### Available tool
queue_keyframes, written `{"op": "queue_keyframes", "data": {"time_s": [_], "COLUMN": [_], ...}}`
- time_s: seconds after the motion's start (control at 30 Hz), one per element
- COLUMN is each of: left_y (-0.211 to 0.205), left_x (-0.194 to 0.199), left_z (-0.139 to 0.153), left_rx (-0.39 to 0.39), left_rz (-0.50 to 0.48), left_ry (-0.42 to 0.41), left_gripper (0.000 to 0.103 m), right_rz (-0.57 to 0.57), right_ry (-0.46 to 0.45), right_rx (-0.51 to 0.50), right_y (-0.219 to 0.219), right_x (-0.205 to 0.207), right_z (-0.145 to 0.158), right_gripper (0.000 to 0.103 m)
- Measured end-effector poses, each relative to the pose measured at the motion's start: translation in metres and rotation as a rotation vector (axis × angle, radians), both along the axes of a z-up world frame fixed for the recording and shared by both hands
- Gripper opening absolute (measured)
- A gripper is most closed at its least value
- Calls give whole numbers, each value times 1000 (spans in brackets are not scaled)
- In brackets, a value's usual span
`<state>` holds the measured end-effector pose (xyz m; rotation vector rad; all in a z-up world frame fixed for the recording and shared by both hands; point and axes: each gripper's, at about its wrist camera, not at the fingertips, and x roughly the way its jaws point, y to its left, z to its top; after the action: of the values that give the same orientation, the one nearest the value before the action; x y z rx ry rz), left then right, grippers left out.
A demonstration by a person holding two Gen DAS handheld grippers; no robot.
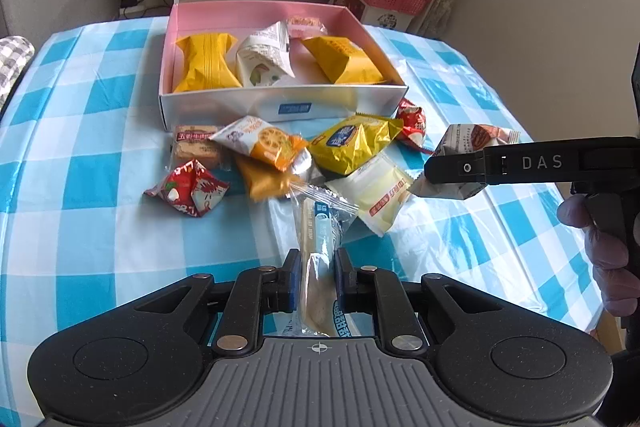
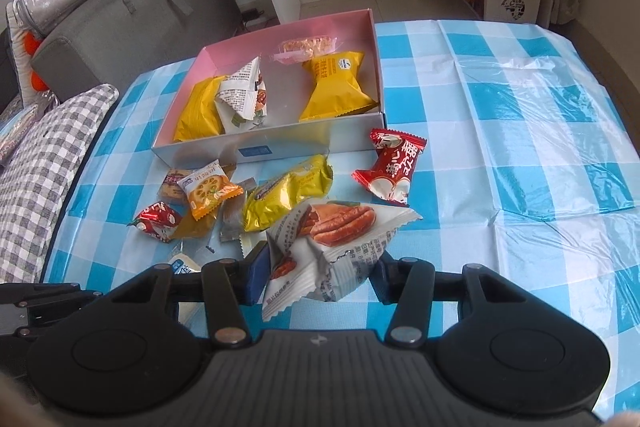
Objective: Organize snacks
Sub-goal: 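Grasp the clear stick pack with the left gripper while the right grasps the white nut pack, then carry both packs into the pink box and open both grippers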
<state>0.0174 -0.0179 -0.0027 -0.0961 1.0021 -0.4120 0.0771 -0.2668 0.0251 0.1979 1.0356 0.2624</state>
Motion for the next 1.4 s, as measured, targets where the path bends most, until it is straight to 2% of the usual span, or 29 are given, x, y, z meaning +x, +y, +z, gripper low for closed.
{"op": "queue_keyframes", "data": {"time_s": [0.3, 0.57, 1.17, 1.4], "left_y": [6, 19, 31, 29], "left_x": [6, 29, 88, 124], "left_z": [23, 35, 36, 32], "left_rx": [-37, -60, -73, -61], "left_rz": [39, 122, 282, 299], "left_ry": [-65, -112, -146, -162], "left_gripper": [15, 15, 15, 15], "right_rz": [-40, -67, -99, -85], "right_ry": [-32, -46, -92, -124], "right_rx": [48, 81, 99, 126], "right_y": [-2, 8, 38, 41], "right_x": [11, 34, 82, 94], "right_z": [11, 16, 0, -9], "right_gripper": [47, 47, 47, 47]}}
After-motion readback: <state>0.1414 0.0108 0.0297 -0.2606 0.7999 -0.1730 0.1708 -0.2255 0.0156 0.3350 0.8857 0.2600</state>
